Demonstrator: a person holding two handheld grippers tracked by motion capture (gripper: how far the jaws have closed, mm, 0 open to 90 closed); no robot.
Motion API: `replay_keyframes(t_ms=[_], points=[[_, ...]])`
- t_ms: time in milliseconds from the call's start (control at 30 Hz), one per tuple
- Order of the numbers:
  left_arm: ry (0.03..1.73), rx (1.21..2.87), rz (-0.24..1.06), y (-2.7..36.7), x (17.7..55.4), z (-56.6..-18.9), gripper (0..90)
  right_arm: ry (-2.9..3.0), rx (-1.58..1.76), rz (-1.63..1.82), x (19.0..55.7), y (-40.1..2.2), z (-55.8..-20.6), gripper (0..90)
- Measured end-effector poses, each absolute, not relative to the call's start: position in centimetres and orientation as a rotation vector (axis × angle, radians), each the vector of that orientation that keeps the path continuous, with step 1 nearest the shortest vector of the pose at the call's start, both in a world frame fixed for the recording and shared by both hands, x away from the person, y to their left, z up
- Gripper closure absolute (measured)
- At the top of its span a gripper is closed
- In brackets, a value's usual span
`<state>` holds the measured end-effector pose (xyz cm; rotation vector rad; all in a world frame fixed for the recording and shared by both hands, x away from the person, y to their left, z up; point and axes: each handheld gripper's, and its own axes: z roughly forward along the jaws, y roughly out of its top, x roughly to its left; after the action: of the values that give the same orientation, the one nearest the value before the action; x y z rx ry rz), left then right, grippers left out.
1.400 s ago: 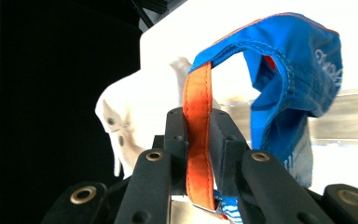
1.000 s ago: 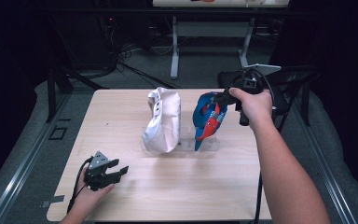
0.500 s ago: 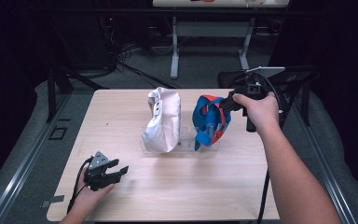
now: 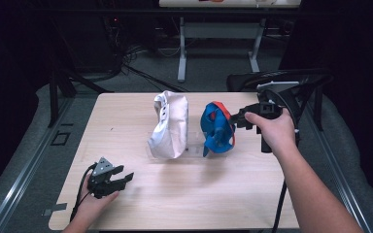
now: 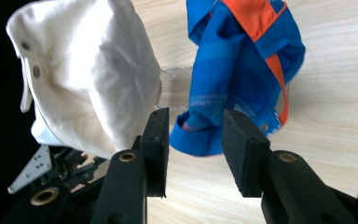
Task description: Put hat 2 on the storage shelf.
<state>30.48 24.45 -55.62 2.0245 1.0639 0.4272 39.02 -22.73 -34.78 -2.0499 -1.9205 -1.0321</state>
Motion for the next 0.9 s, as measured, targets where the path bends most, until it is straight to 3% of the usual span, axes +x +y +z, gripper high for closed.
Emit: replay_keyframes(t_ms=[400,900], points=[[1.072,2.025,0.425,24.4,30.5,-55.7,47.1,-2.038,-1.974,-1.101,35.1,-22.6,-39.1,54.4],[1.093,2.018,0.415,24.5,30.7,-55.9,47.1,-2.036,-1.998,-1.205,31.7,-23.2,-45.7,53.4]])
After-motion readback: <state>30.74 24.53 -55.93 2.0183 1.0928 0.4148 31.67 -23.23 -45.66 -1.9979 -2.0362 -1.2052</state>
